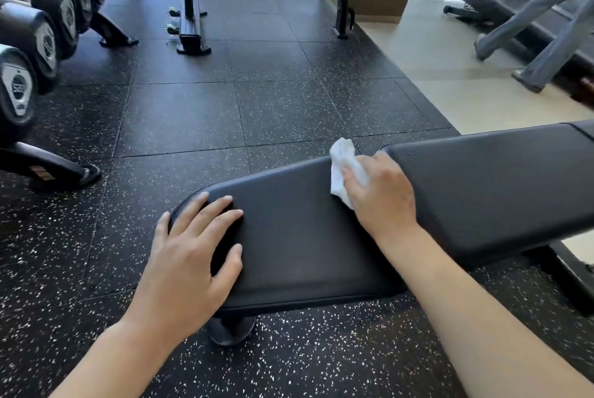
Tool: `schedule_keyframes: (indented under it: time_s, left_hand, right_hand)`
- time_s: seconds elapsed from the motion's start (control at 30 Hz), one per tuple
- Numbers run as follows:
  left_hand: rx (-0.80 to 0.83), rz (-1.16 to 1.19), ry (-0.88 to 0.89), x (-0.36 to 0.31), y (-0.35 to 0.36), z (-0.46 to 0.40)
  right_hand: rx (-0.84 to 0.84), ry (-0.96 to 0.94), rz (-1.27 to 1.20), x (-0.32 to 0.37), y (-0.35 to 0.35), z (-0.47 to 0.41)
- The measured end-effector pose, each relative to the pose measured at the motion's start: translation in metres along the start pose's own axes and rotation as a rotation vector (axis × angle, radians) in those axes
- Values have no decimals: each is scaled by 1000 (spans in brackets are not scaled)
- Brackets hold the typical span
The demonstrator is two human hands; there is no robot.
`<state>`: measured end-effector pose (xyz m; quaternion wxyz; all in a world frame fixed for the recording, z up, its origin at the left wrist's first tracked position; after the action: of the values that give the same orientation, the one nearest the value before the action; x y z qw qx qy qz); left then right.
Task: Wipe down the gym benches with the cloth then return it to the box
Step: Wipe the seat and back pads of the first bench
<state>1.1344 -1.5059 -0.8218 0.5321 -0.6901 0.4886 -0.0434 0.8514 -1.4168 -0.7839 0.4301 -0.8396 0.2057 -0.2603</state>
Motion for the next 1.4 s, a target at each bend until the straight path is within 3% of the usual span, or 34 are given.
schedule_keyframes:
  time_s: [0.17,0.27,0.33,0.43,0.5,0.6,0.73,0.83,0.97,1.07,1.17,1.23,1.3,1.4]
  left_hand:
    - [18,-35,44,-15,9,-9]
    - [39,-43,56,-24,16,-15]
    - [40,-43,52,-28,18,-17]
    - [27,-49,39,-30,17,-19]
    - [20,-52,35,-30,16,-19]
    - [17,-54,33,-30,15,-20]
    - [8,-39,23,-30,15,-19]
    - [11,-24,22,-30,13,-18]
    - [16,1,22,-29,11,-15]
    - [11,22,32,-28,9,-15]
    - [0,36,44,-26,10,-15]
    - [-21,87,50,-23,8,-15]
    - [-46,151,56,-19,4,-15]
    - [-62,181,75,-17,1,-15]
  right_hand:
    - [71,-254,-172,79,10,37]
    - [12,-371,-228,81,7,32]
    - [1,-332,5,47,16,5]
    - [45,21,24,-25,25,-26]
    - [44,-28,117,-17,29,-29]
    - [108,-207,172,49,36,-16]
    - [119,-337,-231,115,23,26]
    - [88,-316,-124,86,25,8]
    - [81,9,27,-3,30,-30]
    - [105,-89,125,14,27,-18]
    - [154,-344,-24,85,14,32]
    - [176,-361,-212,109,-3,71]
    - [164,-353,-339,106,-20,94]
    - [128,-365,-304,71,-26,84]
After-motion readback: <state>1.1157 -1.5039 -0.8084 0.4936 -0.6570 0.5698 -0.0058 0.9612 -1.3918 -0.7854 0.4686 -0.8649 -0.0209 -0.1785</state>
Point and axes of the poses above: each hand's wrist, its own z-axis away from the middle knuckle, its own y-axis out of the palm, x = y × z, the point moved 9 cm from there along -z, towards the middle knuckle, and after that the axes turned 13 degrees about -x, right-handed, at the moved point
